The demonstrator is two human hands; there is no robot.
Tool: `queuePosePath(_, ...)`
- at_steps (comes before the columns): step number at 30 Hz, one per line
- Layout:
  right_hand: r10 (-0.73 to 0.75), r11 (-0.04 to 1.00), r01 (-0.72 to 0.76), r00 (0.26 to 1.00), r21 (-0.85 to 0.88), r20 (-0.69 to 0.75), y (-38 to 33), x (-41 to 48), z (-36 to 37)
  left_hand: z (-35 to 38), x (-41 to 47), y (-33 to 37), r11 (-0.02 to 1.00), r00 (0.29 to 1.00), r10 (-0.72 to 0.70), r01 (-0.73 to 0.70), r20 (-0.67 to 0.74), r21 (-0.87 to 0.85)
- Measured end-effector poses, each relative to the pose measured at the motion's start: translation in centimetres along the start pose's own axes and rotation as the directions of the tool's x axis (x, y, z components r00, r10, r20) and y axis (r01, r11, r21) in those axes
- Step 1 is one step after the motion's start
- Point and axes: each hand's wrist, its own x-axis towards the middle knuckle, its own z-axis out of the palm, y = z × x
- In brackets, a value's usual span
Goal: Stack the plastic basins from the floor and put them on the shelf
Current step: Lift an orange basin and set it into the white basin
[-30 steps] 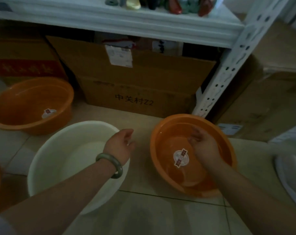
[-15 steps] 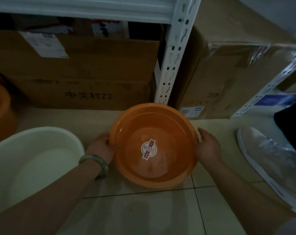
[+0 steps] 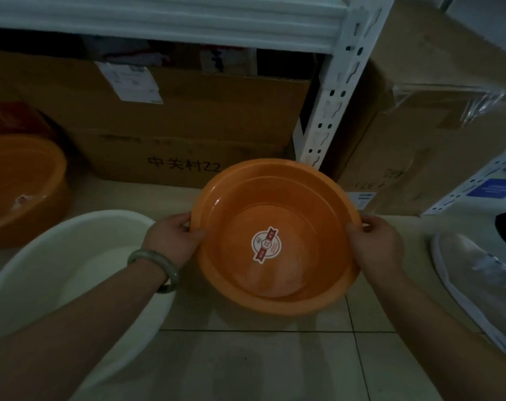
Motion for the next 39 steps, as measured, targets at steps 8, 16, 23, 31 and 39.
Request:
queuePosePath(8, -0.201, 0.959, 0.195, 0.980, 0.208, 0.009, -10.1, -4.1, 1.4, -11.5, -2.3, -1.4, 0.998, 0.982, -0.015, 0.002, -0.190, -0.070)
queuePosePath(16, -0.440, 0.895, 0.399, 0.865, 0.200, 0.241, -16.4, -10.3, 6.9, -20.0, -6.7, -7.7, 0.987, 0.930, -0.158, 0.156, -0.333, -0.032)
queuePosePath(23, -0.511, 0.850, 0.514, 0.747, 0.119, 0.426, -16.9, -13.9, 11.8, -20.7, -8.9, -13.9, 0.927, 0.914, -0.336, 0.363, -0.228, 0.092)
queuePosePath(31, -0.423, 0.851, 0.524, 0.711, -0.022, 0.562, -14.6, -14.4, 16.3, -18.6, -8.3, -18.8, 0.897, 0.906, -0.356, 0.400, -0.228, 0.187)
queuePosePath(39, -0.300, 0.928, 0.373, 0.723, 0.013, 0.622, -13.4, -14.6, 18.0, -17.0, -7.2, -21.5, 0.903, 0.924, -0.336, 0.371, -0.181, 0.216)
